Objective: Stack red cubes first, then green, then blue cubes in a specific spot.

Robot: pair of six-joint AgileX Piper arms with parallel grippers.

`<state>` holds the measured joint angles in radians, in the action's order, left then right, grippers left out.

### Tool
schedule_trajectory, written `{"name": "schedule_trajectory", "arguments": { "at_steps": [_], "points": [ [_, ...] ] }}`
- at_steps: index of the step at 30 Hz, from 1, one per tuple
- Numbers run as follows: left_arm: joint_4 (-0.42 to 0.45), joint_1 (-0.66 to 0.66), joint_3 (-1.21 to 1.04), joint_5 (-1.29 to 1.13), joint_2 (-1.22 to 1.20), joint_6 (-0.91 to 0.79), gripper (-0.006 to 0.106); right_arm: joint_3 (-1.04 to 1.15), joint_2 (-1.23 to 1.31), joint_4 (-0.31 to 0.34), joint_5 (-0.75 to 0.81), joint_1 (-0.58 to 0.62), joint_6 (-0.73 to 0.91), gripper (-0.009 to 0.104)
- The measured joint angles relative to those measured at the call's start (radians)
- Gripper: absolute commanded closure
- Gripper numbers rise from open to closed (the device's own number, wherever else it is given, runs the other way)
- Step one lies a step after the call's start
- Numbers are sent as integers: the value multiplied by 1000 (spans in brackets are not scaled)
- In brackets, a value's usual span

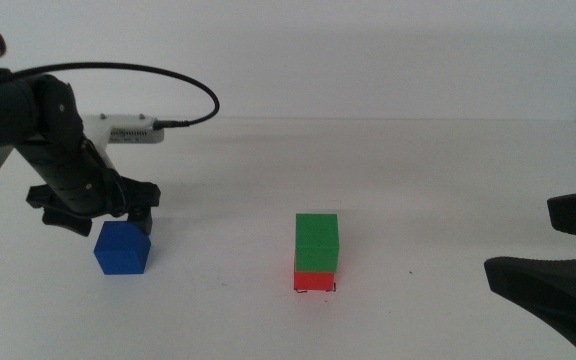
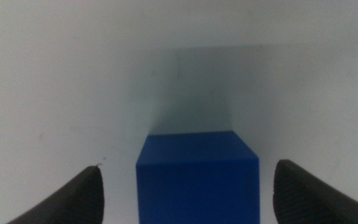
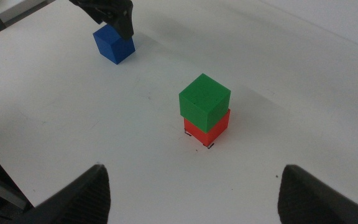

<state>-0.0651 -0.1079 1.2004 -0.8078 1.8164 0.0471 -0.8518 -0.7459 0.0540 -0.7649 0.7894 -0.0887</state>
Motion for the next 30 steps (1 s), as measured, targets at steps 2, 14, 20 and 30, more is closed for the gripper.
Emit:
{"name": "schedule_trajectory", "arguments": {
  "at_steps": [2, 14, 20, 30],
  "points": [
    [0, 0, 0, 13, 17, 0, 10, 0, 0, 0, 0, 0, 0, 2],
    [-21, 0, 2, 28, 69, -29, 16, 0, 0, 0, 0, 0, 0, 2],
    [-21, 0, 2, 15, 77, -47, 36, 0, 0, 0, 0, 0, -2, 2],
    [-16, -15, 4, -24, -14, -22, 102, 0, 0, 0, 0, 0, -4, 2]
  ]
}}
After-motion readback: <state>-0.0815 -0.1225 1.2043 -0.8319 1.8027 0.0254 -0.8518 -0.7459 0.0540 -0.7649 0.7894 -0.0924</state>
